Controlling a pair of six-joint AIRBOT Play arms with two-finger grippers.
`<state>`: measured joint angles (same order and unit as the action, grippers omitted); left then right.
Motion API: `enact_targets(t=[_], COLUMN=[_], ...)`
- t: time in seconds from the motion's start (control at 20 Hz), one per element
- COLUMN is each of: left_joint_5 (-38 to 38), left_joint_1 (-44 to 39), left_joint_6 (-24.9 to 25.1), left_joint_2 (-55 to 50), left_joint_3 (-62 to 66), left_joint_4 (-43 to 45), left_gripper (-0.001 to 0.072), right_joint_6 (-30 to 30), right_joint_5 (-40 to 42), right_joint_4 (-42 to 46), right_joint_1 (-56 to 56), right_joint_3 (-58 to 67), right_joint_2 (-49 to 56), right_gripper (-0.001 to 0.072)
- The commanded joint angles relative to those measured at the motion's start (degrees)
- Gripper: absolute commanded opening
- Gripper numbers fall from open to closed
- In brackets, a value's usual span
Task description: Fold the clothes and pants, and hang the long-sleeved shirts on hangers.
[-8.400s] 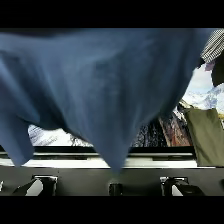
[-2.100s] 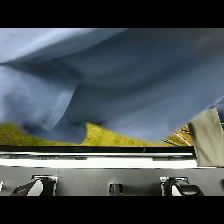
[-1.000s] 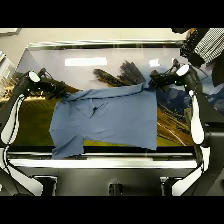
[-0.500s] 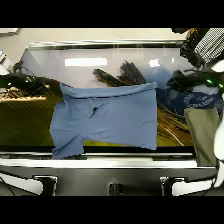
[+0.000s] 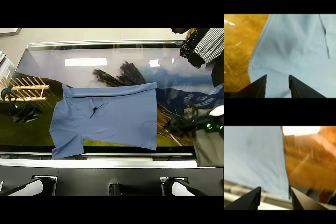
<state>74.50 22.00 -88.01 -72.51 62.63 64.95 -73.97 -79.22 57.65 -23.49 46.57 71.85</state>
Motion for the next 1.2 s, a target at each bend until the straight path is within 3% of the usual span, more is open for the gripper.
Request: enact_targets(t=[0.0,0.65,0.8,0.85,0.95,1.15], left_joint_5=[-0.6,-3.0,-4.1,-4.8,-6.9,-10.6], left_joint_1=[0.5,0.5,0.7,1.1,3.6,12.5], left_joint_6=[0.2,0.7,2.8,4.5,8.7,17.9], left_joint_2=[3.7,2.5,2.2,2.2,2.2,1.9], left_joint_3=[-5.3,-5.3,-5.3,-5.4,-7.0,-13.3], left_joint_4=[-0.7,-2.4,-2.7,-3.2,-5.7,-11.3], left_gripper=[0.0324,0.0329,0.0330,0.0330,0.0330,0.0330], right_joint_6=[3.3,6.3,7.4,7.5,9.4,9.9], right_joint_5=[1.6,11.6,15.1,15.3,14.8,11.6], right_joint_4=[-1.1,-10.2,-11.6,-11.6,-12.3,-12.6], right_joint_1=[-0.2,-0.2,-0.2,-0.2,-0.2,-0.2], right_joint_3=[-11.0,-21.1,-21.1,-21.1,-21.1,-21.1], right_joint_2=[-1.6,-1.6,-1.6,-1.6,-1.6,-2.7], right_gripper=[0.0431,0.0399,0.0315,0.0257,0.0033,0.0026])
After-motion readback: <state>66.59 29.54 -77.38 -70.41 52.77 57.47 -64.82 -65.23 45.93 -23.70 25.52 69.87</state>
